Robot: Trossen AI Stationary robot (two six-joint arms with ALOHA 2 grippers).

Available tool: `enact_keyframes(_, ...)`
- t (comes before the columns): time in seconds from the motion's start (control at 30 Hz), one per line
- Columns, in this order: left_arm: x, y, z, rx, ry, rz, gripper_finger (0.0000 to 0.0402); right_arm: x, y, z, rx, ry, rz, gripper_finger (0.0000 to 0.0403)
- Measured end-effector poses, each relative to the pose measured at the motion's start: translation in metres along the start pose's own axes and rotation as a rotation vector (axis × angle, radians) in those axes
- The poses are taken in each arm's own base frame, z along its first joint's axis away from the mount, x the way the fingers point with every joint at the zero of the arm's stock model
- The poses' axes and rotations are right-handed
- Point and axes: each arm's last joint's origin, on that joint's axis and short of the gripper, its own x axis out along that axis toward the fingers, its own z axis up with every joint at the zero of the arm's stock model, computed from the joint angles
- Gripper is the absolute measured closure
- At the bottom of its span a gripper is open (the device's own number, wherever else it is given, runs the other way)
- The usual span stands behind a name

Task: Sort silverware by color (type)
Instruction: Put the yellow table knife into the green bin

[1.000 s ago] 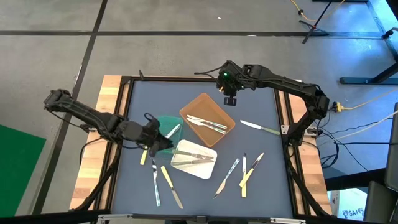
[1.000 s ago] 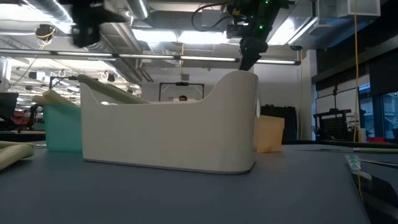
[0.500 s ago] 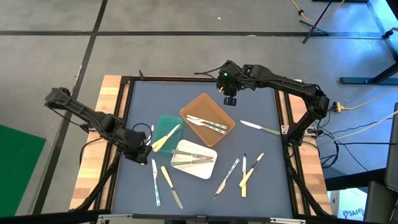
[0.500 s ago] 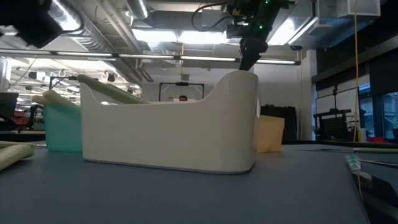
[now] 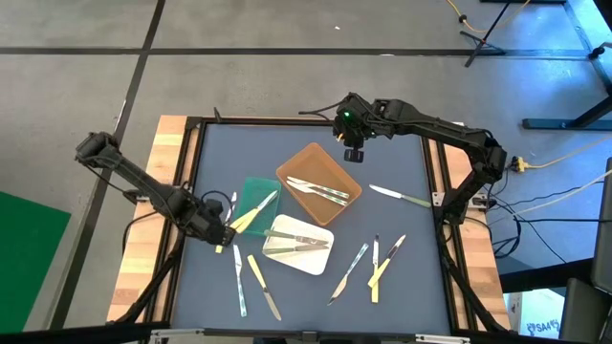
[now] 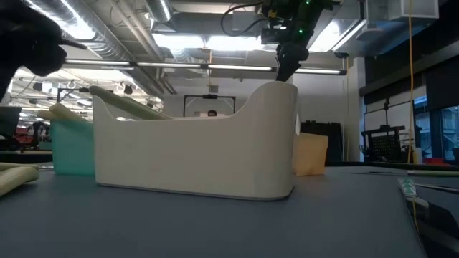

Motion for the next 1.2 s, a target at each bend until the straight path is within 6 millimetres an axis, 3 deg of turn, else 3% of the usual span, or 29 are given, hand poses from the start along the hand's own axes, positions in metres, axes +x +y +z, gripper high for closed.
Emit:
enact_keyframes(0.73,0.053,-0.012,-0.002,0.112,-0.147,0.241,0.0257,-0.005,0.001,-0.003,0.021,0.017,0.007,0.0288)
enact_keyframes(0.9,0.064,-0.014,-0.002,0.13,-0.151,0.272,0.0256,-0.031,-0.001,-0.011,0.031,-0.016,-0.008,0.0288)
enact_keyframes(1.2,0.076,-0.015,-0.002,0.141,-0.158,0.335,0.0256,-0.102,-0.001,-0.039,0.14,-0.176,-0.068,0.0288)
